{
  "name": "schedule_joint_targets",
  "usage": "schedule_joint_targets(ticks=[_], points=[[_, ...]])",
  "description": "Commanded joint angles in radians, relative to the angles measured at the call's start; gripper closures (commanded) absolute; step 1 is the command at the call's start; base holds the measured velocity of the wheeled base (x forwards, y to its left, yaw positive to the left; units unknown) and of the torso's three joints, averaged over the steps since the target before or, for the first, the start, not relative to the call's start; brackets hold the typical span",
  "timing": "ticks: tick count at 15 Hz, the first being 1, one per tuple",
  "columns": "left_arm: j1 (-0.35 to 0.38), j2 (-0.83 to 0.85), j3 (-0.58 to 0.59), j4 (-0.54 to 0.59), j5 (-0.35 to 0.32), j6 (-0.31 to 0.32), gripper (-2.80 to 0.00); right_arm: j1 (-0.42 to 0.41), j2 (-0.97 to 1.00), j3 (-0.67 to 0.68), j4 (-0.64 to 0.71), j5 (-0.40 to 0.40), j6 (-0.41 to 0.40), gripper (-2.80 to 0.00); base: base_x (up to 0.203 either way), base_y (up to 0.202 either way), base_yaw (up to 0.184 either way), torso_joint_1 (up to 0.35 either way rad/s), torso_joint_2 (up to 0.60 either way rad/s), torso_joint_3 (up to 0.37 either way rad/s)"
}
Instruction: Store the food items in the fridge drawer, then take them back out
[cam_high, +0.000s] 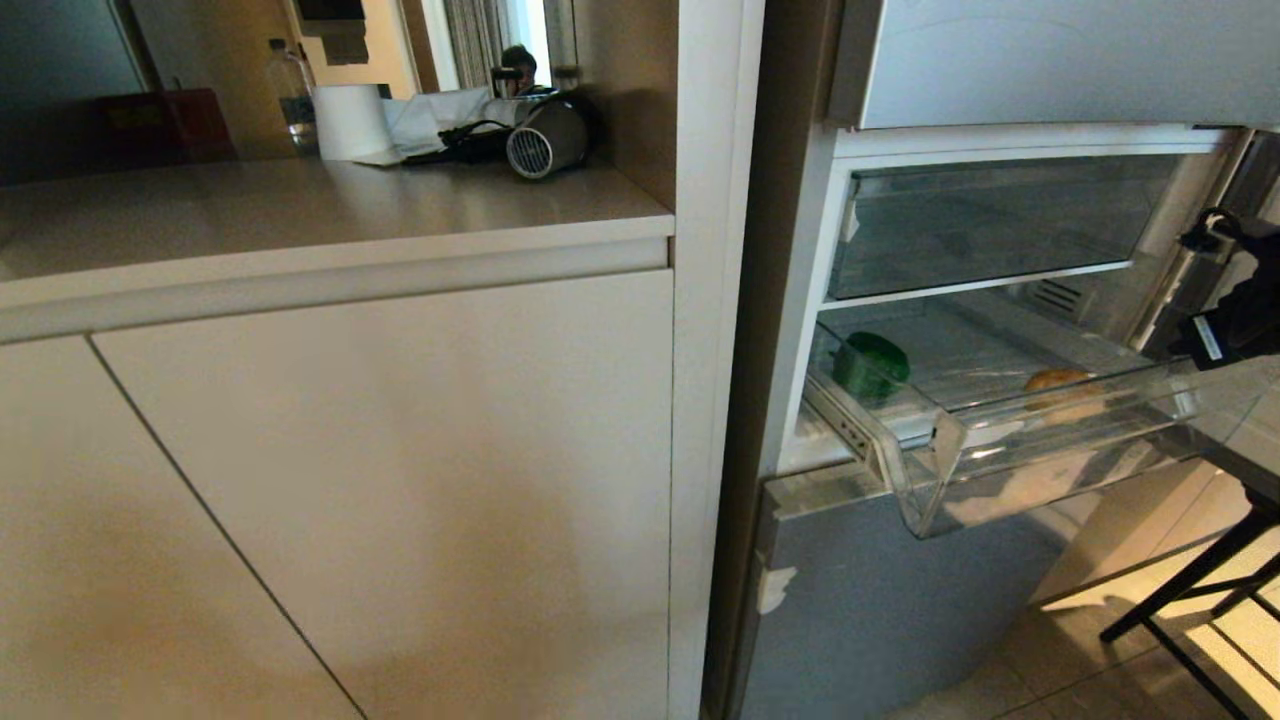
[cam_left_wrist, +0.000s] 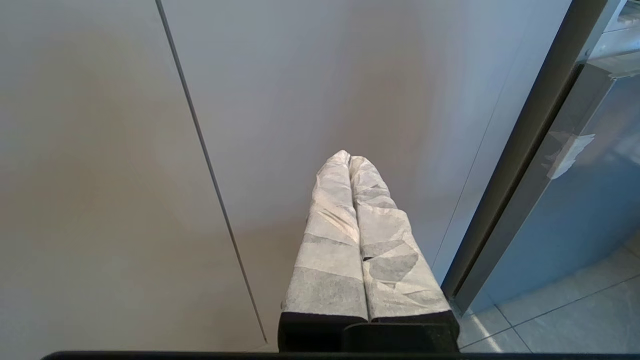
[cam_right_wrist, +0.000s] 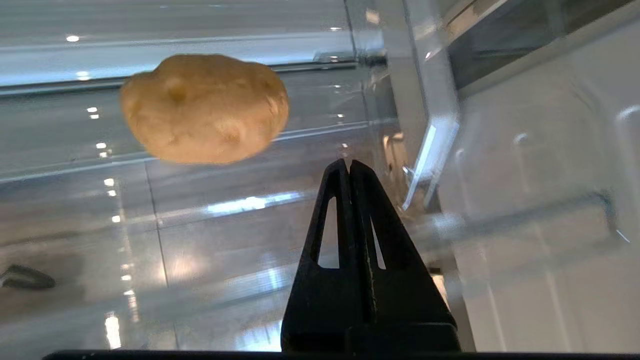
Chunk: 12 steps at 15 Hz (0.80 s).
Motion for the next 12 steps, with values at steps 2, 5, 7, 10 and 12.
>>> schedule_joint_targets(ticks=[2,5,7,10,12], points=[[0.001,0.0,0.009,0.0,0.0,0.0,0.0,-0.004,-0.015,0.002,0.047,-0.007,-0.011,0.0,0.0,0.0,0.0,0.0,0.0,0.0],[0.001,0.0,0.009,0.0,0.0,0.0,0.0,-0.024,-0.085,0.006,0.173,-0.018,-0.043,0.0,0.0,0.0,0.0,0.0,0.0,0.0],[0.001,0.0,0.009,0.0,0.0,0.0,0.0,-0.04,-0.125,0.011,0.216,-0.019,-0.055,0.0,0.0,0.0,0.0,0.0,0.0,0.0],[0.001,0.0,0.009,0.0,0.0,0.0,0.0,-0.08,-0.158,0.014,0.29,-0.02,-0.082,0.0,0.0,0.0,0.0,0.0,0.0,0.0],[-0.001,0.0,0.009,0.001,0.0,0.0,0.0,-0.101,-0.164,0.016,0.294,-0.019,-0.085,0.0,0.0,0.0,0.0,0.0,0.0,0.0]])
